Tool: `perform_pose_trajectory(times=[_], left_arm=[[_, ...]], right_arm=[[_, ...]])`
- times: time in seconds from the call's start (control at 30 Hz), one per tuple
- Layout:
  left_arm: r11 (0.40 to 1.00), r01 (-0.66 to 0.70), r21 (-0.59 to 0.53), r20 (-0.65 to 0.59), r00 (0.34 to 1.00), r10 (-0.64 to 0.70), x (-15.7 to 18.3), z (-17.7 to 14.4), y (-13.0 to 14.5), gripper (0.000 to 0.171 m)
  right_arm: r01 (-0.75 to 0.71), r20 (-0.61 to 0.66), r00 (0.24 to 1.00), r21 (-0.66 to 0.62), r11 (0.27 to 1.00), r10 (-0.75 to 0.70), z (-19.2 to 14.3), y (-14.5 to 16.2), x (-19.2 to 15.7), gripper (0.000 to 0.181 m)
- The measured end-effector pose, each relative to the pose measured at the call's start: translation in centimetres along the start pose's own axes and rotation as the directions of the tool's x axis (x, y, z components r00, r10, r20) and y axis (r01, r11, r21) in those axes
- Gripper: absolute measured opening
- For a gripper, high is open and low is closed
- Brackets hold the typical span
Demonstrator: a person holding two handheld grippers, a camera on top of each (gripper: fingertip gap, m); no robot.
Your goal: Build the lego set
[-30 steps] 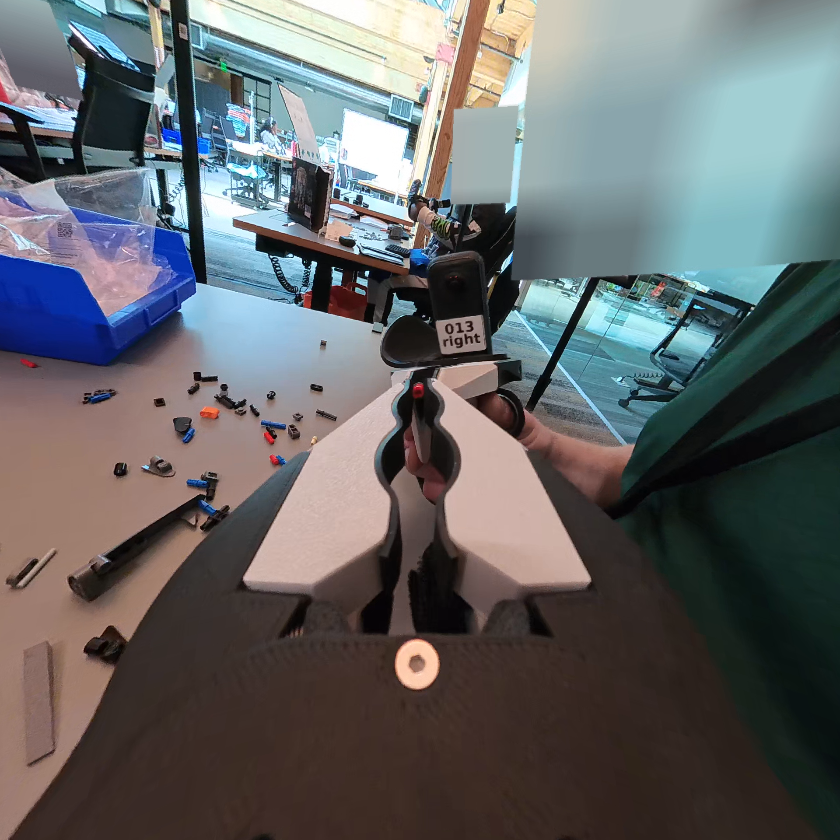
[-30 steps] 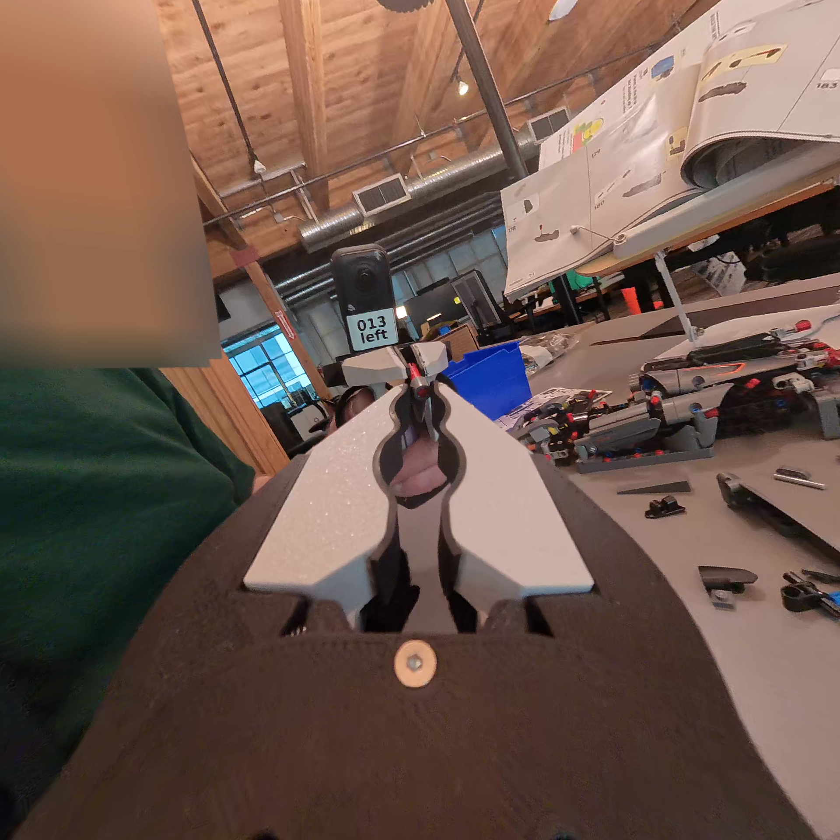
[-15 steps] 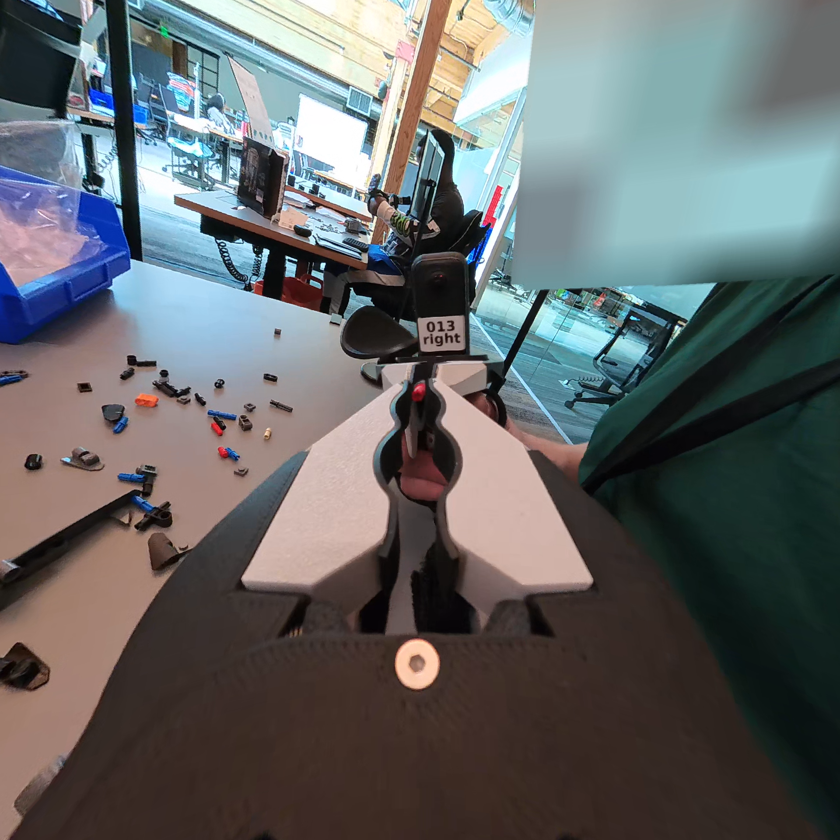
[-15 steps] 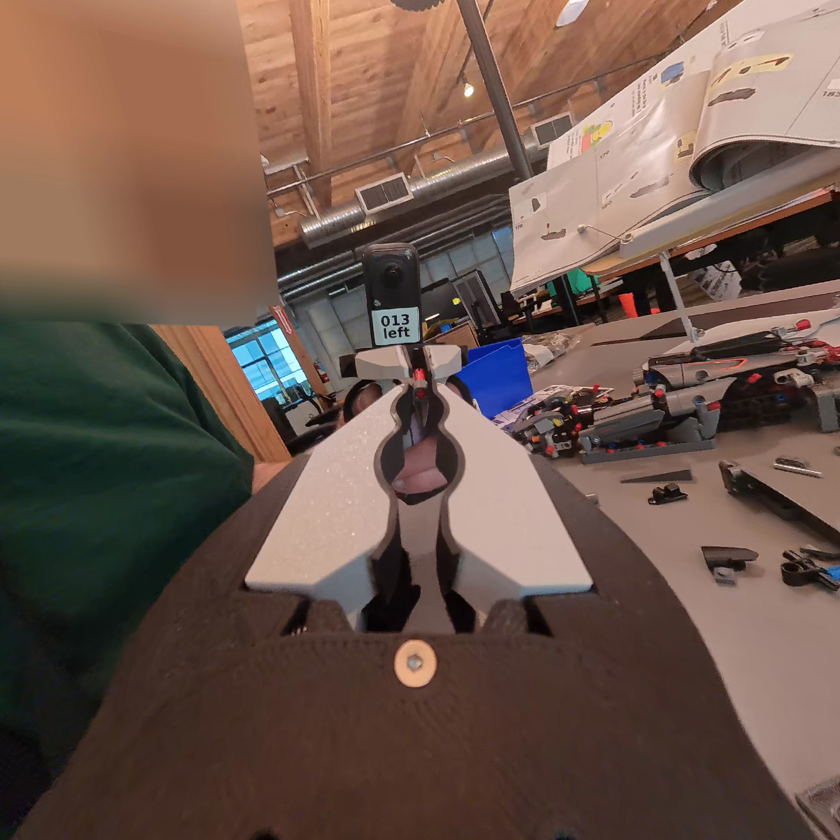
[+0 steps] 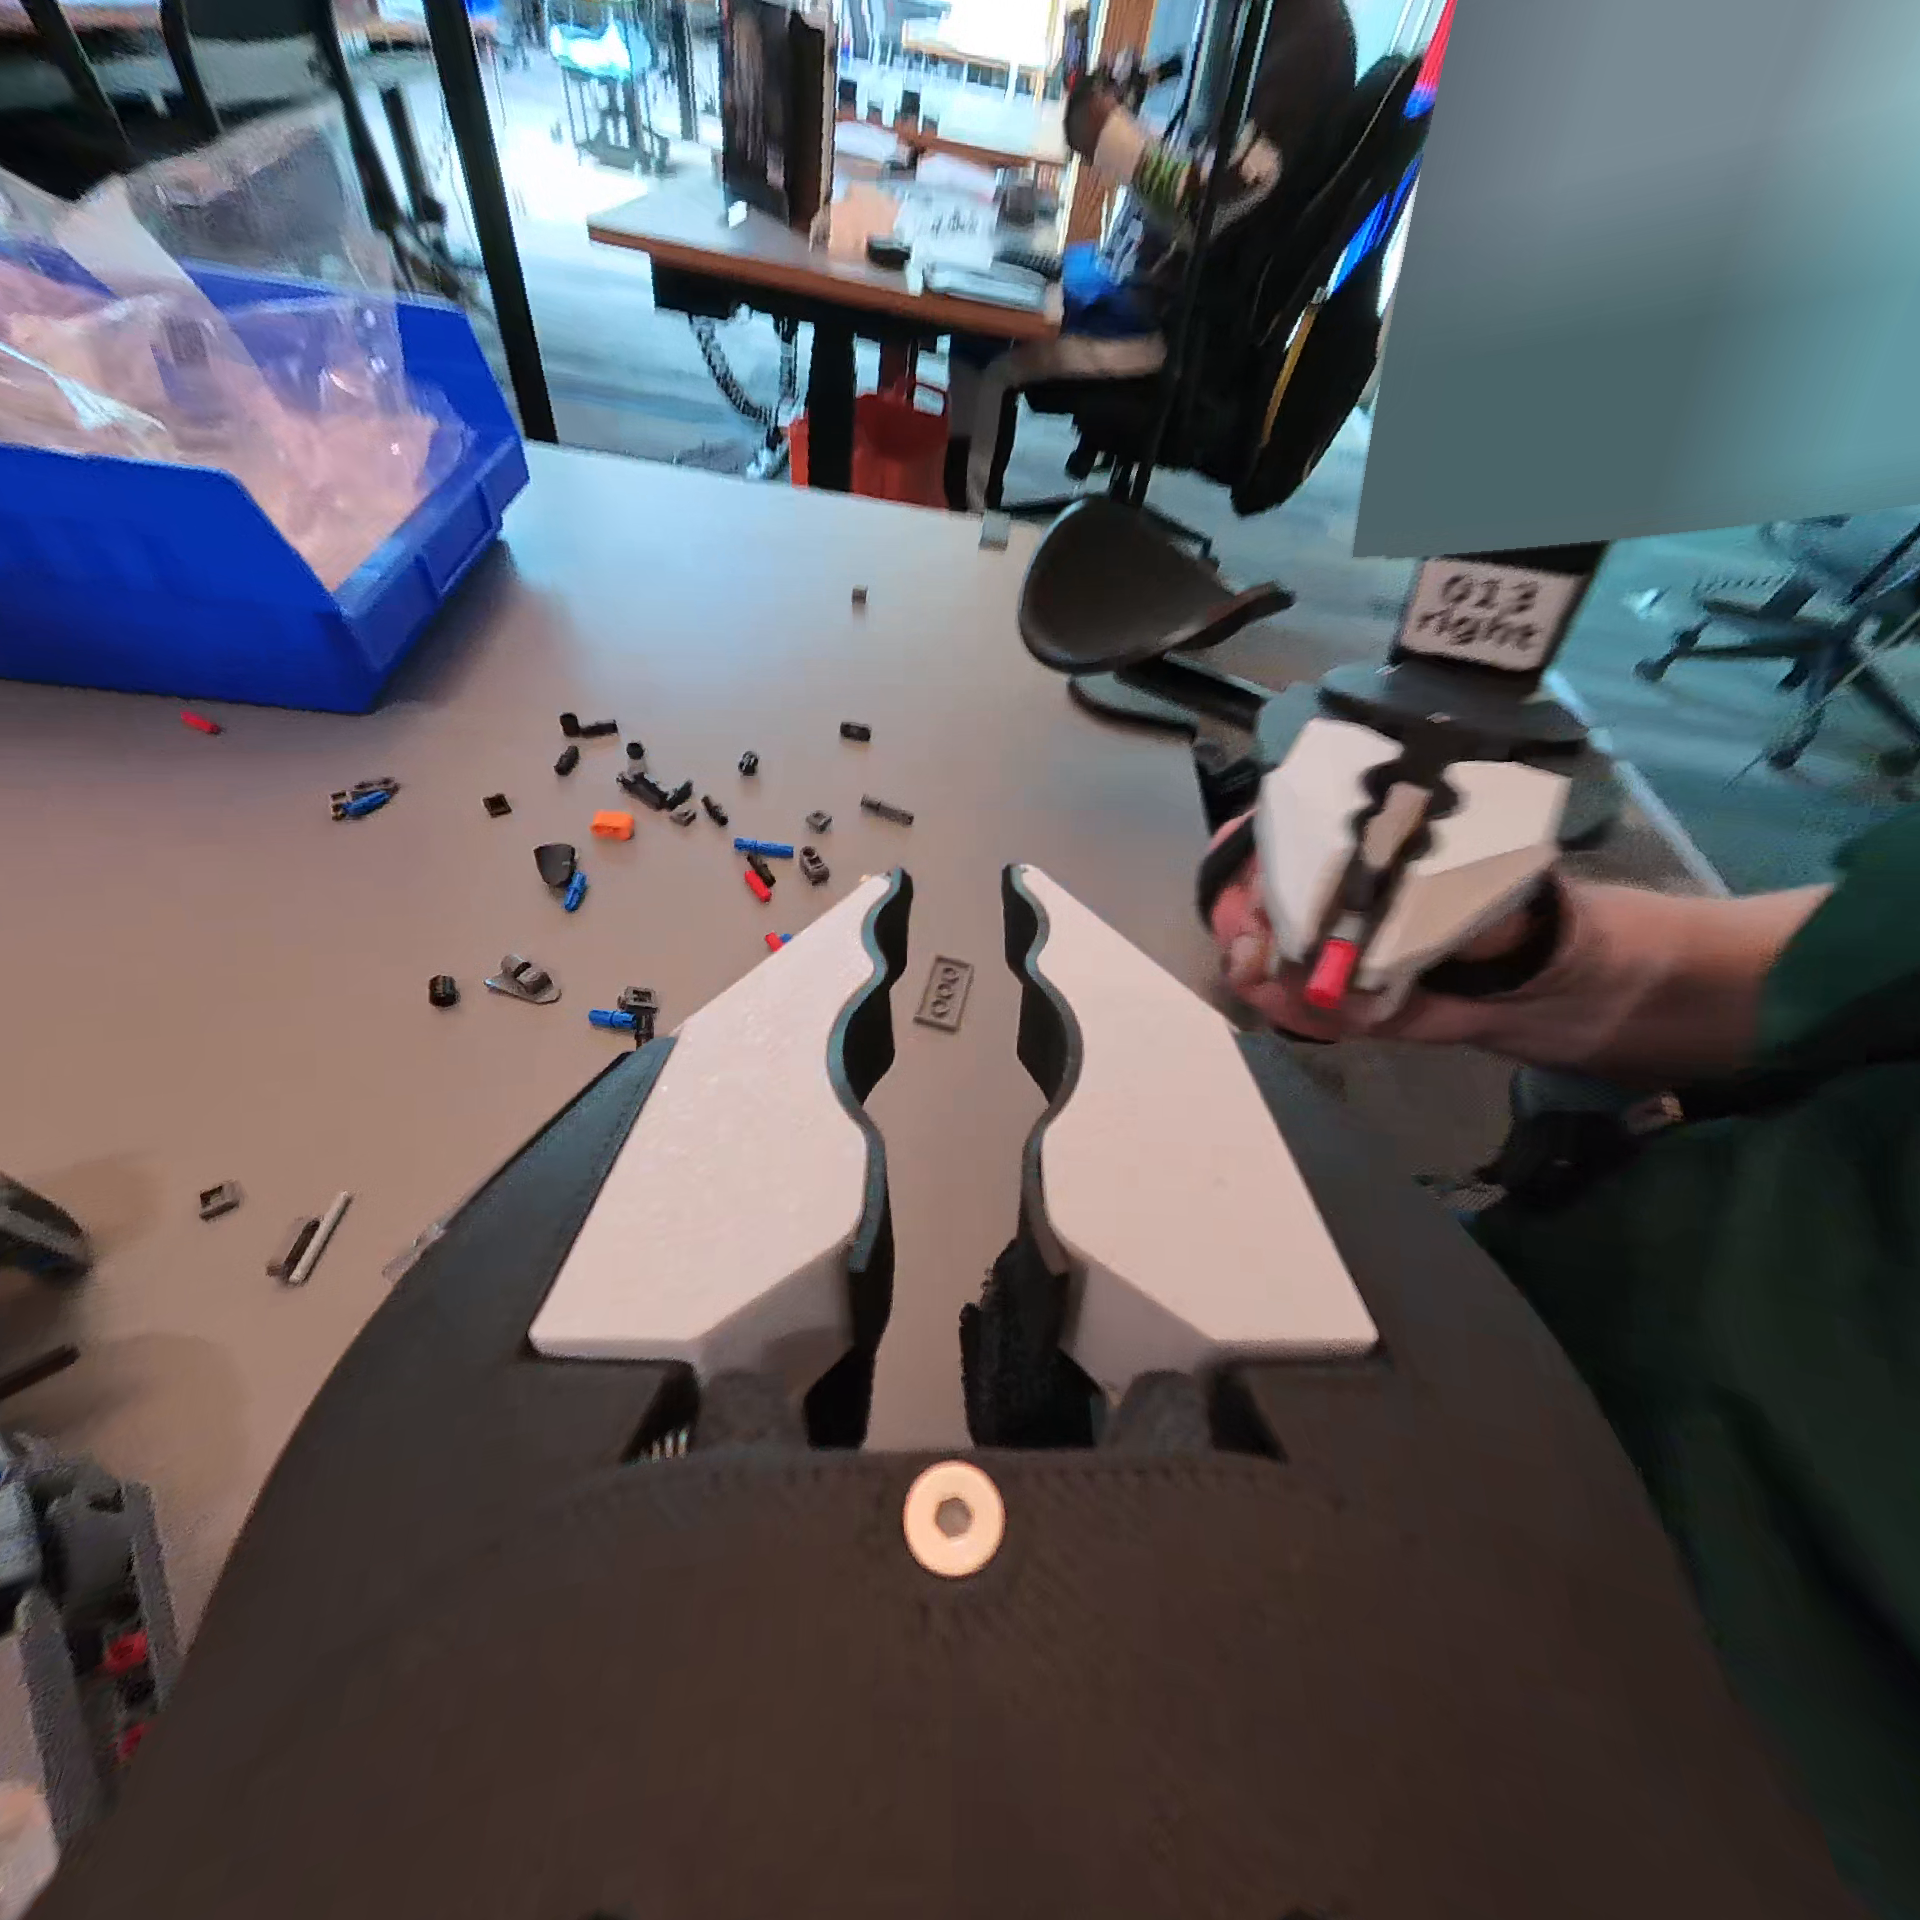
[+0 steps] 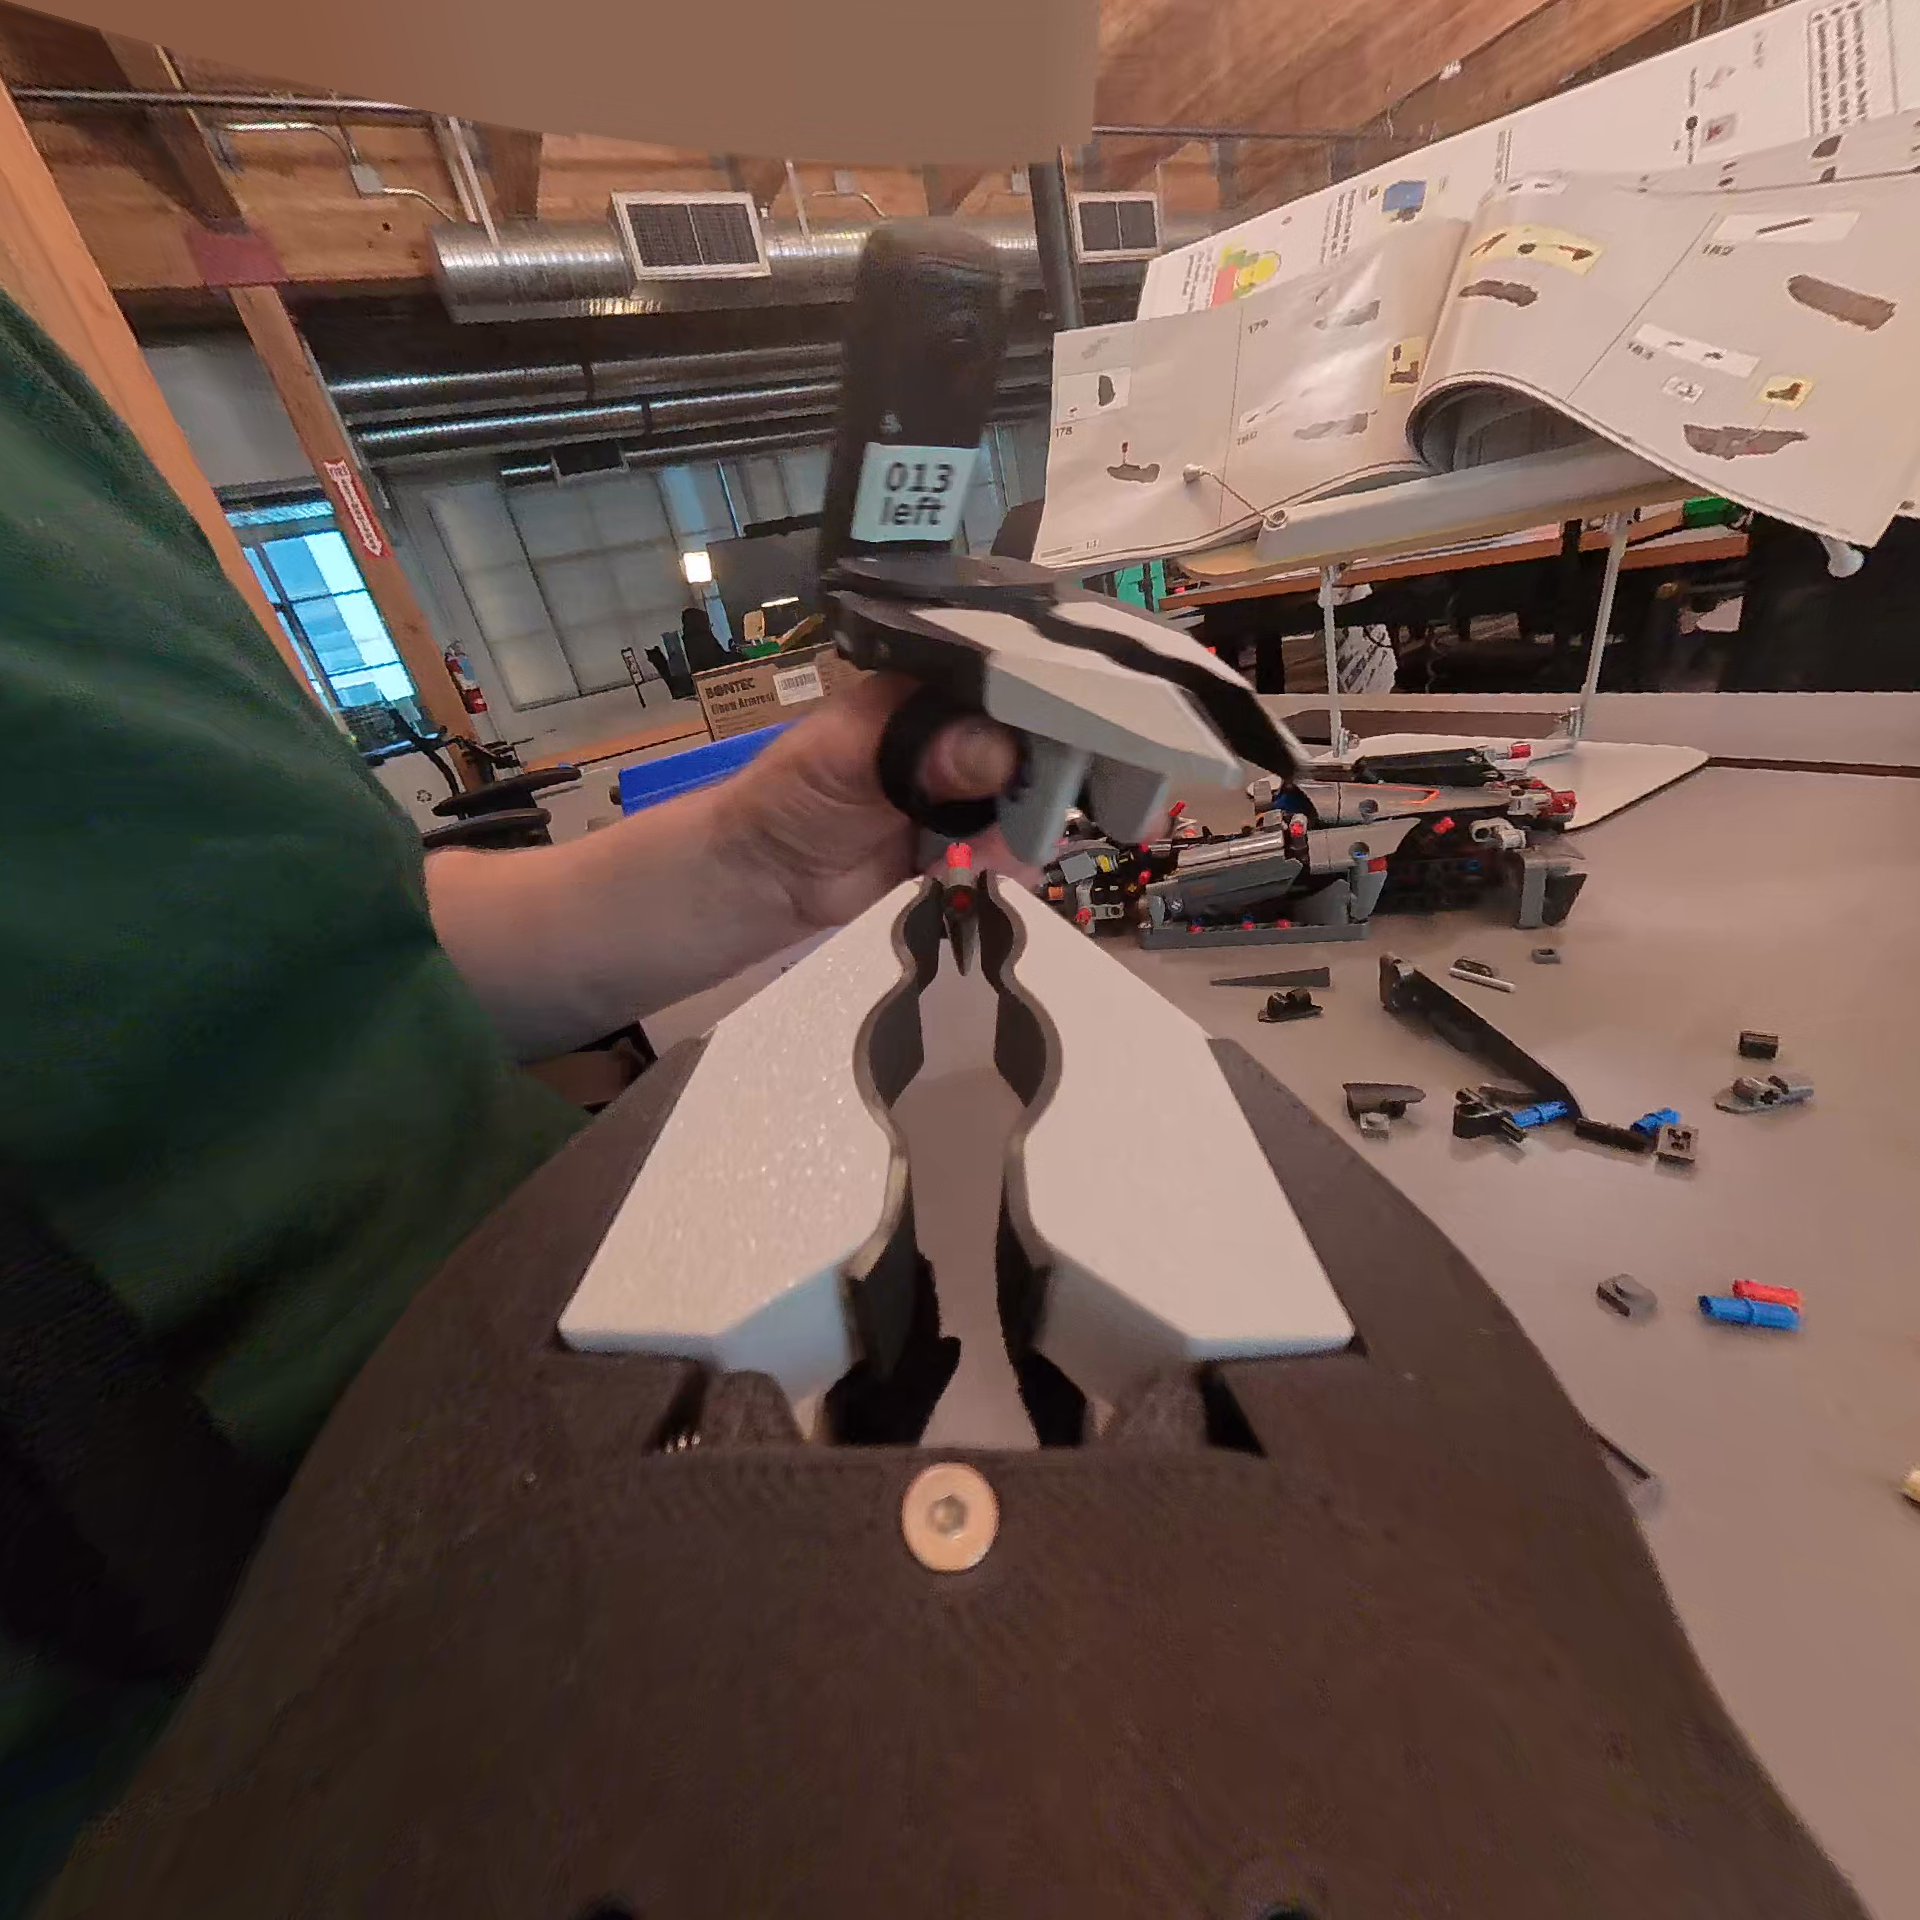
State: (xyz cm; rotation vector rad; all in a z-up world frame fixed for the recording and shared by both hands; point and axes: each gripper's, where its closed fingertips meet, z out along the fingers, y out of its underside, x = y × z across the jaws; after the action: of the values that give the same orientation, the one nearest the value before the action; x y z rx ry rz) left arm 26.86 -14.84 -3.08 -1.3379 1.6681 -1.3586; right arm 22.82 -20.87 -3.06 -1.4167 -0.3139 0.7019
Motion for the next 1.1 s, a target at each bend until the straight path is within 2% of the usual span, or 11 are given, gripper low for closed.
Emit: perform_pose_trajectory(times=[0.2, 0.33, 0.4, 0.5, 0.7, 0.77, 0.97, 1.1], left_arm=[[0.986, -0.025, -0.164, 0.036, 0.999, 0.031, -0.8, 7.9, 1.7, 0.02], [0.943, -0.058, -0.328, 0.101, 0.99, 0.096, -2.5, 12.3, 4.5, 0.021], [0.927, -0.063, -0.37, 0.145, 0.982, 0.124, -3.6, 13.6, 5.7, 0.021], [0.921, -0.057, -0.384, 0.202, 0.969, 0.144, -4.9, 14.6, 6.5, 0.02], [0.897, -0.026, -0.442, 0.215, 0.968, 0.133, -5.5, 15.8, 7.9, 0.019], [0.893, -0.029, -0.449, 0.21, 0.968, 0.137, -5.5, 16.1, 8.1, 0.01], [0.893, -0.039, -0.449, 0.22, 0.963, 0.153, -5.8, 16.1, 8.0, 0.006], [0.914, -0.053, -0.403, 0.229, 0.961, 0.156, -5.7, 15.6, 6.8, 0.006]], right_arm=[[0.047, -0.006, 0.999, 0.026, 0.999, -0.047, -1.6, -1.0, -1.4, 0.005], [0.059, -0.054, 0.997, 0.037, 0.998, -0.057, -2.9, -1.4, -1.1, 0.005], [0.075, -0.078, 0.994, 0.024, 0.997, -0.073, -3.5, -1.2, -0.8, 0.005], [0.076, -0.081, 0.994, 0.035, 0.996, -0.073, -4.1, -1.2, -1.0, 0.005], [0.076, -0.07, 0.995, 0.055, 0.996, -0.072, -4.5, -1.3, -0.9, 0.005], [0.077, -0.075, 0.995, 0.06, 0.995, -0.073, -4.7, -1.3, -0.8, 0.005], [0.074, -0.083, 0.994, 0.056, 0.996, -0.07, -4.9, -1.2, -0.7, 0.005], [0.077, -0.091, 0.993, 0.05, 0.996, -0.073, -4.8, -1.2, -0.5, 0.005]])
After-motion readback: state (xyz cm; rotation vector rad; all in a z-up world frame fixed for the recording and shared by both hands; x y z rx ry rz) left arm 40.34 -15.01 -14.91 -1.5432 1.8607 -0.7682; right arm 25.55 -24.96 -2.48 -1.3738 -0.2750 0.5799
